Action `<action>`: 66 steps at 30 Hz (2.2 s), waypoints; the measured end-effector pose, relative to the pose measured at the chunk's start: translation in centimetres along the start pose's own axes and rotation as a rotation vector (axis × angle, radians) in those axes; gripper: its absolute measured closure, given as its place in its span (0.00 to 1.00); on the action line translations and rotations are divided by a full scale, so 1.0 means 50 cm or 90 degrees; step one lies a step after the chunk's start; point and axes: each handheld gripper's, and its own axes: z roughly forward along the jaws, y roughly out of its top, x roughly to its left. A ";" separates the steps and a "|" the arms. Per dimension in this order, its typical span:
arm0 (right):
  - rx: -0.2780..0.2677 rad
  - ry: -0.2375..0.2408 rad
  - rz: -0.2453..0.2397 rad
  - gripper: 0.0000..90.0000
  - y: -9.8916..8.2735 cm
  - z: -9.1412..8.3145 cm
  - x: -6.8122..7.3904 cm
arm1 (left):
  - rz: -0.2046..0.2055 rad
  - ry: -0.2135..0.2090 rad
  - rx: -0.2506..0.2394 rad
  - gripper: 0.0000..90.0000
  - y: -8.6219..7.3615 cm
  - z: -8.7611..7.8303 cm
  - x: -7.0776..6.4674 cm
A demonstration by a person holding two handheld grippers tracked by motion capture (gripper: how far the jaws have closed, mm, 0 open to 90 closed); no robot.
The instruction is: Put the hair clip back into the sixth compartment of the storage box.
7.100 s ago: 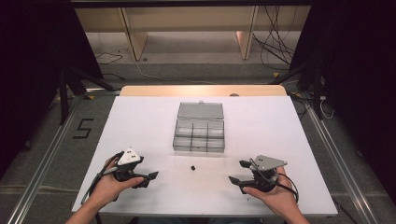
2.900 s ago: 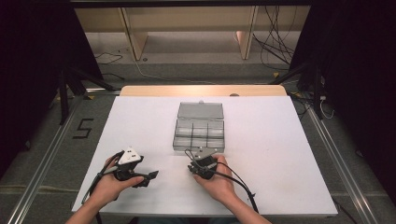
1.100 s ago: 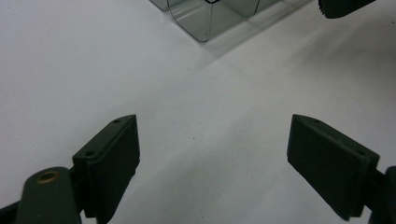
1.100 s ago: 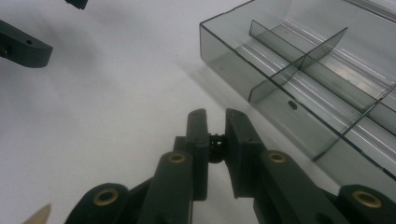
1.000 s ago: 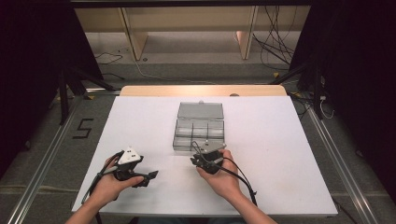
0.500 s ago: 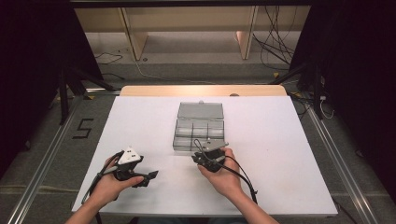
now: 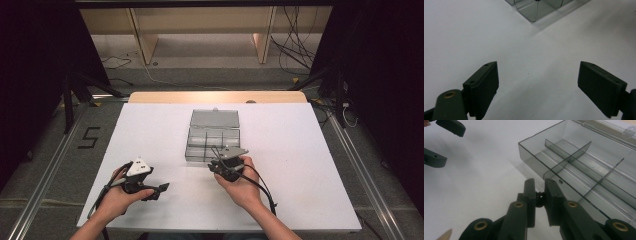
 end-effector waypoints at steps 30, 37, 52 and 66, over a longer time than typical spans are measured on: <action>-0.004 -0.018 0.015 0.90 0.010 -0.022 -0.026 | -0.006 0.002 -0.001 0.18 0.001 0.000 0.001; -0.005 -0.023 0.019 0.90 0.011 -0.026 -0.033 | -0.006 0.002 0.000 0.18 0.001 0.000 0.001; -0.005 -0.033 0.027 0.90 0.014 -0.034 -0.047 | -0.005 0.002 0.001 0.19 0.001 0.001 0.001; 0.000 -0.044 0.036 0.90 0.014 -0.040 -0.062 | -0.004 0.002 0.002 0.19 0.001 0.001 0.002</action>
